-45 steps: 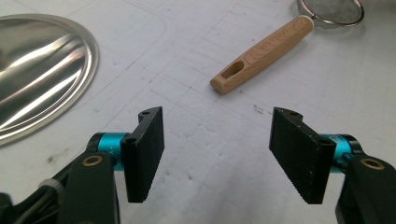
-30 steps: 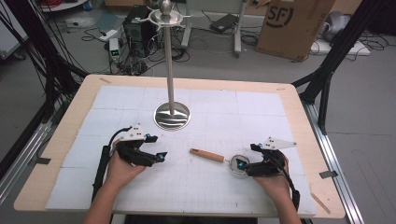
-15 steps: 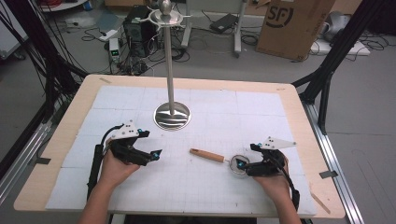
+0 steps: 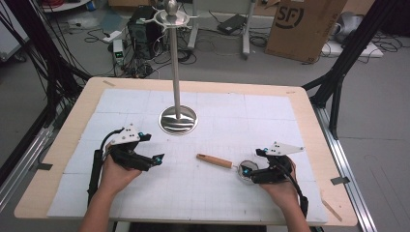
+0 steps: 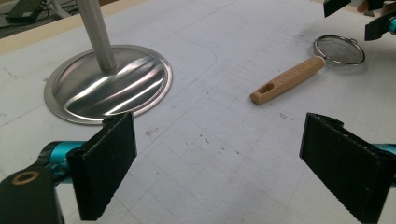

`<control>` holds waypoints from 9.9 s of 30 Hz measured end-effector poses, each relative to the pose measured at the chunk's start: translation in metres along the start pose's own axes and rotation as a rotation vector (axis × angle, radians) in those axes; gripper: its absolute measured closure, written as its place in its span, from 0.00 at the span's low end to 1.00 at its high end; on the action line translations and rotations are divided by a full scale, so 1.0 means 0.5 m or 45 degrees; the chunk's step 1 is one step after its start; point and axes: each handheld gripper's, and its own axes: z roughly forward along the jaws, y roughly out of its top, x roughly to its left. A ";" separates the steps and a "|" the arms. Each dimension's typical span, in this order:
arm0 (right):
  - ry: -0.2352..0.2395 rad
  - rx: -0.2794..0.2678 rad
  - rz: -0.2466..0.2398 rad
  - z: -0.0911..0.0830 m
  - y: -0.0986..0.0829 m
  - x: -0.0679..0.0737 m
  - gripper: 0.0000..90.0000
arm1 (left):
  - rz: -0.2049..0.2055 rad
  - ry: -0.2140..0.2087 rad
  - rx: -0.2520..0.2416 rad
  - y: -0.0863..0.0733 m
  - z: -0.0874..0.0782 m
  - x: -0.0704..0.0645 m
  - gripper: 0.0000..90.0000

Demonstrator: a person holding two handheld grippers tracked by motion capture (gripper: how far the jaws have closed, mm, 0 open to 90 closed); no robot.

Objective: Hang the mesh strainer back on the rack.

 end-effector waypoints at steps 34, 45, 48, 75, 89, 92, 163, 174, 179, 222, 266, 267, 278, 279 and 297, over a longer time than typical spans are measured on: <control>0.086 0.418 -0.236 0.120 0.072 0.049 0.45 | -0.017 -0.010 -0.019 -0.011 -0.002 0.009 0.13; 0.109 0.529 -0.251 0.138 0.080 0.051 0.69 | -0.018 -0.012 -0.016 -0.013 0.000 0.010 0.13; 0.096 0.560 -0.267 0.139 0.085 0.055 0.72 | -0.015 -0.015 -0.018 -0.012 -0.001 0.009 0.13; 0.099 0.755 -0.268 0.161 0.116 0.069 0.70 | -0.023 -0.016 -0.022 -0.013 -0.002 0.009 0.14; 0.105 0.787 -0.280 0.165 0.124 0.067 0.77 | -0.024 -0.014 -0.021 -0.013 -0.003 0.011 0.14; 0.074 0.738 -0.291 0.161 0.127 0.074 0.77 | -0.021 -0.014 -0.023 -0.013 -0.003 0.012 0.14; 0.048 -0.199 -0.342 -0.016 0.462 0.035 0.77 | -0.032 -0.026 -0.044 -0.013 -0.007 0.015 0.14; 0.045 -0.251 -0.365 -0.023 0.499 0.039 0.77 | -0.035 -0.028 -0.048 -0.013 -0.008 0.015 0.14; 0.031 -0.266 -0.367 -0.029 0.519 0.038 0.77 | -0.033 -0.027 -0.045 -0.013 -0.006 0.014 0.14; 0.021 -0.262 -0.322 0.013 0.572 0.042 0.77 | -0.042 -0.036 -0.066 -0.012 -0.010 0.015 0.14; 0.038 -0.171 -0.270 0.117 0.585 0.053 0.76 | -0.038 -0.039 -0.067 -0.012 -0.010 0.015 0.14; 0.037 -0.175 -0.285 0.119 0.586 0.052 0.76 | -0.041 -0.038 -0.068 -0.012 -0.010 0.014 0.14; 0.014 -0.149 -0.283 0.130 0.603 0.056 0.76 | -0.040 -0.043 -0.065 -0.012 -0.009 0.015 0.14; 0.013 -0.153 -0.292 0.131 0.604 0.054 0.76 | -0.039 -0.040 -0.065 -0.012 -0.009 0.015 0.14; -0.003 -0.167 -0.283 0.118 0.594 0.057 0.58 | -0.037 -0.044 -0.063 -0.012 -0.008 0.013 0.14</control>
